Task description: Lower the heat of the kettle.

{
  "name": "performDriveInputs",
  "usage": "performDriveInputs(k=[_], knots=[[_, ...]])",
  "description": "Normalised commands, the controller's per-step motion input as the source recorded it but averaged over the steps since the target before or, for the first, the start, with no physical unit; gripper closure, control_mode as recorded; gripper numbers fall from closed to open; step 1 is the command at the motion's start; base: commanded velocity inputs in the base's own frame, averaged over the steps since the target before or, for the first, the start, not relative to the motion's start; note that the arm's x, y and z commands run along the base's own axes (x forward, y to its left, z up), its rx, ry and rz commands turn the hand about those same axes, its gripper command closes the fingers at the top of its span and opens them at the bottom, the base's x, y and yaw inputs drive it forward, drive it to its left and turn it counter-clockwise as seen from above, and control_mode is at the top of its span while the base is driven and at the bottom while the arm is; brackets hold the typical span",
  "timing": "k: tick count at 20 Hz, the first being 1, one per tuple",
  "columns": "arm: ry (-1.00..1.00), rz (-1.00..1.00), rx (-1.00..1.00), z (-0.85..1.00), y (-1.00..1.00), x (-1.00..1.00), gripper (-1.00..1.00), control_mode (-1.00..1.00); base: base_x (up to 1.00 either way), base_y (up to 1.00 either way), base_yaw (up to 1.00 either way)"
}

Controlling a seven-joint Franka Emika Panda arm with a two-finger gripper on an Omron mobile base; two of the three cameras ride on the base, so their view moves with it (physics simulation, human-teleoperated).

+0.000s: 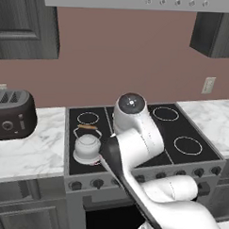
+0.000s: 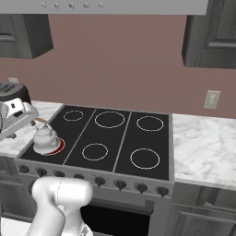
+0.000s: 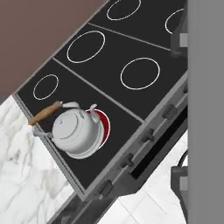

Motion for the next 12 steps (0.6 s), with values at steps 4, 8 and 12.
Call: performDriveInputs(k=[4,8,12], knots=[[0.0,0.29,-0.44,-0.21,0.99,-0.31,-1.0,-1.0,0.0,0.0,0.0],[0.0,0.24,-0.44,-0.4,0.79,-0.18,-1.0,-1.0,0.0,0.0,0.0],[-0.01,0.25,-0.42,-0.74,0.61,-0.09,-1.0,-1.0,0.0,0.0,0.0]])
